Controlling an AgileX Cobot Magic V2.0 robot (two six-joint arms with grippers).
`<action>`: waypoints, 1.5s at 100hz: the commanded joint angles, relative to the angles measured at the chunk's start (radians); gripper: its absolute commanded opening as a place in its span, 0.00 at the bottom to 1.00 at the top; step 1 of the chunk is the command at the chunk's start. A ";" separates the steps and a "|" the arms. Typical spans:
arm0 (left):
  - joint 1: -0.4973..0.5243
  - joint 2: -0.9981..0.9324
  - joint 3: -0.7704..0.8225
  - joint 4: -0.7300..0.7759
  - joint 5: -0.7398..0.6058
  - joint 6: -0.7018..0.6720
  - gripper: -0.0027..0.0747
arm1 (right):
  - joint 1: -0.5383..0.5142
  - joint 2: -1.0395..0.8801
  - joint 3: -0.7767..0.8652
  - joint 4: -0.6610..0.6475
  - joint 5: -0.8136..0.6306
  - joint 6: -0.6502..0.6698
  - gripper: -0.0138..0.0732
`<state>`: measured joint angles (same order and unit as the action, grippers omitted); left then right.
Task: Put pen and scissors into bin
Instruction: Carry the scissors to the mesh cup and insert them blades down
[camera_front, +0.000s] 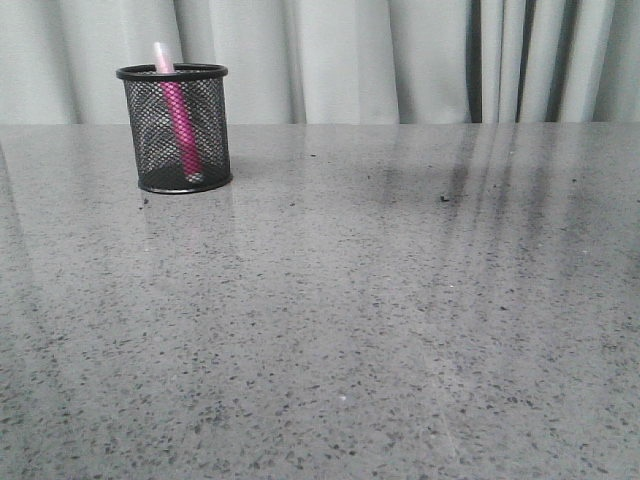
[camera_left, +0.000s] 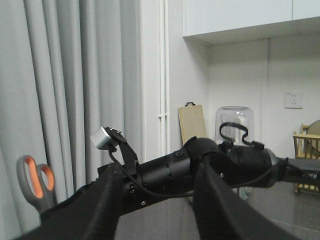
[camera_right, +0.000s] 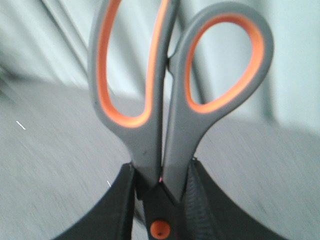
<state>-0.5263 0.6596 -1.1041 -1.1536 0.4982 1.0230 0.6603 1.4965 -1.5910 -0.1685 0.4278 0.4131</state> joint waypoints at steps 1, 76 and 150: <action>-0.007 0.002 -0.025 -0.038 -0.072 -0.039 0.29 | 0.008 0.038 -0.038 -0.021 -0.293 -0.033 0.07; -0.007 -0.154 -0.025 0.216 -0.089 -0.041 0.09 | -0.025 0.474 -0.038 -0.073 -0.709 -0.033 0.07; -0.003 -0.192 -0.008 1.181 0.135 -0.847 0.04 | 0.004 0.097 -0.035 -0.095 -0.216 -0.026 0.44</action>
<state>-0.5263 0.4807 -1.1041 -0.3106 0.5765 0.4984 0.6502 1.7935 -1.5952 -0.2323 0.0805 0.3996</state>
